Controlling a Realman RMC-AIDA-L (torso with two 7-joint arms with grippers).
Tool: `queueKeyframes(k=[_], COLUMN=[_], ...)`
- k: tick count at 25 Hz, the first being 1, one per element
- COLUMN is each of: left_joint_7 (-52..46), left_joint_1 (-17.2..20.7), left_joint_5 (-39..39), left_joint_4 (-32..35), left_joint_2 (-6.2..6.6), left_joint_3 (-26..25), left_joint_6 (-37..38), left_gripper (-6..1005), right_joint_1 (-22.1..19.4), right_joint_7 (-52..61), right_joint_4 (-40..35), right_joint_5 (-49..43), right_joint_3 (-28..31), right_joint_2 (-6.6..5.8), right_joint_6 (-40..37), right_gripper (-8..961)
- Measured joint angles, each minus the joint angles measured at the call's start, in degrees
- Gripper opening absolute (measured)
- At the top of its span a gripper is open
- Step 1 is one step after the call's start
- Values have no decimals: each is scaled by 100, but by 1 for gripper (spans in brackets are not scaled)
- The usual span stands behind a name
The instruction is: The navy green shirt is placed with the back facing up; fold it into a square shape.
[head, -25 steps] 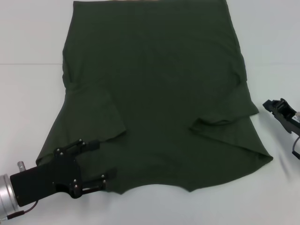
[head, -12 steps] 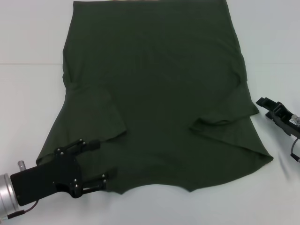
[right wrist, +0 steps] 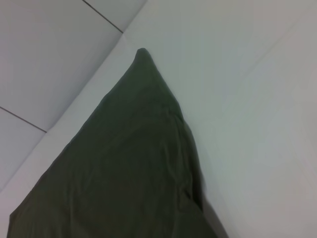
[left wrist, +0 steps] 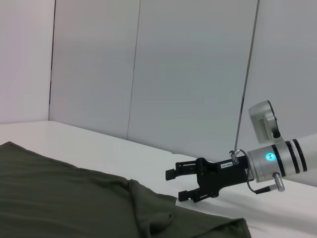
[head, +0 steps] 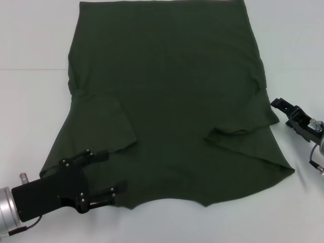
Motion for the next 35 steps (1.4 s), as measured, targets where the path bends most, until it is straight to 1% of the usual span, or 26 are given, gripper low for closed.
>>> queueKeyframes(k=[2,4,5,6,7,9,10,12,16,23,27,31,35], left_joint_7=[0,0,0,0,0,0,0,0,1,-7,-8,-9,-9], left_joint_1=[-4,-5,-5,-5,-6,-6,-5,5,21,37,45,48,48], left_joint_5=[0,0,0,0,0,0,0,0,-23,-55,-131,-187,-208], left_joint_4=[0,0,0,0,0,0,0,1,0,0,-2,-20,-29], left_joint_2=[0,0,1,1,0,0,0,0,0,0,0,0,0], left_joint_3=[0,0,-1,0,0,0,0,-1,0,0,0,0,0], left_joint_6=[0,2,3,8,11,17,18,19,21,27,25,-6,-33], left_gripper=[889,889,889,889,889,889,889,889,889,889,889,889,889], right_joint_1=[1,-30,-96,-96,-142,-230,-255,-291,-347,-635,-805,-935,-1079], right_joint_7=[-1,-11,-48,-48,-122,-434,-602,-771,-839,-1202,-1589,-2190,-2374], right_joint_4=[0,6,-115,-115,-259,-494,-541,-559,-593,-620,-697,-941,-1182], right_joint_5=[0,-11,-12,-12,-4,75,155,336,456,680,713,627,457], right_joint_3=[-3,-11,1,1,14,50,76,117,122,125,120,29,-68], right_joint_2=[1,12,-1,-1,-2,22,24,21,1,3,-18,-21,-37], right_joint_6=[-44,-247,-825,-825,-1193,-1926,-2187,-2458,-2500,-2647,-3004,-3411,-3510], right_gripper=[844,884,905,925,945,945,945,945,945,945,946,946,946])
